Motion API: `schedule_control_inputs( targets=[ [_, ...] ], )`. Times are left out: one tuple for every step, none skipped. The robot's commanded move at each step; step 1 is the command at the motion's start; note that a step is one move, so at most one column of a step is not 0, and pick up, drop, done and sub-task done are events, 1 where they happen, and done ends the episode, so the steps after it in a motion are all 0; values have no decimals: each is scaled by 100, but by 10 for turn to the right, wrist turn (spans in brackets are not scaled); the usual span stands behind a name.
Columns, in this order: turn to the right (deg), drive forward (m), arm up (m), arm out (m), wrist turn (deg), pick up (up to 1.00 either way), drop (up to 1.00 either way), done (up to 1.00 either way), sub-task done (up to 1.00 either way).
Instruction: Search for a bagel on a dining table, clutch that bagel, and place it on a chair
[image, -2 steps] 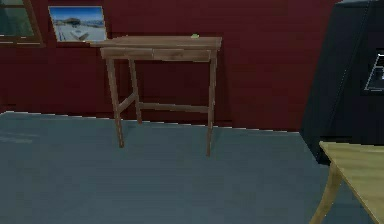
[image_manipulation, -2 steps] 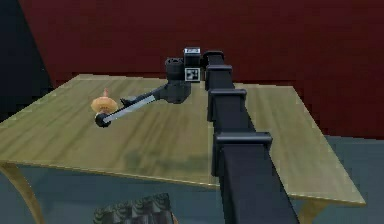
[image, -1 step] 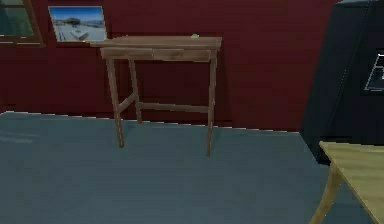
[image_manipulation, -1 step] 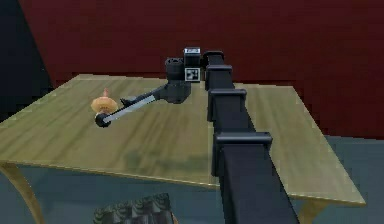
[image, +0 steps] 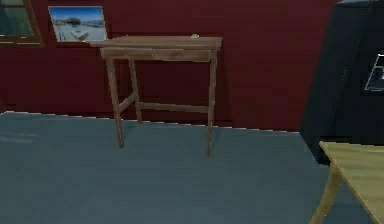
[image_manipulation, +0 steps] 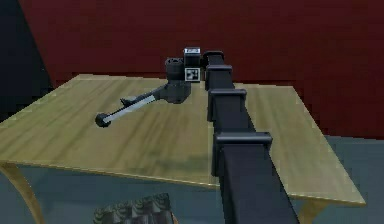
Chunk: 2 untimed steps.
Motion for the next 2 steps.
schedule_control_inputs(
  targets=[
    [0,0,0,-10,0,0,0,0,0],
    [0,0,0,0,0,0,0,100,0]
  ],
)
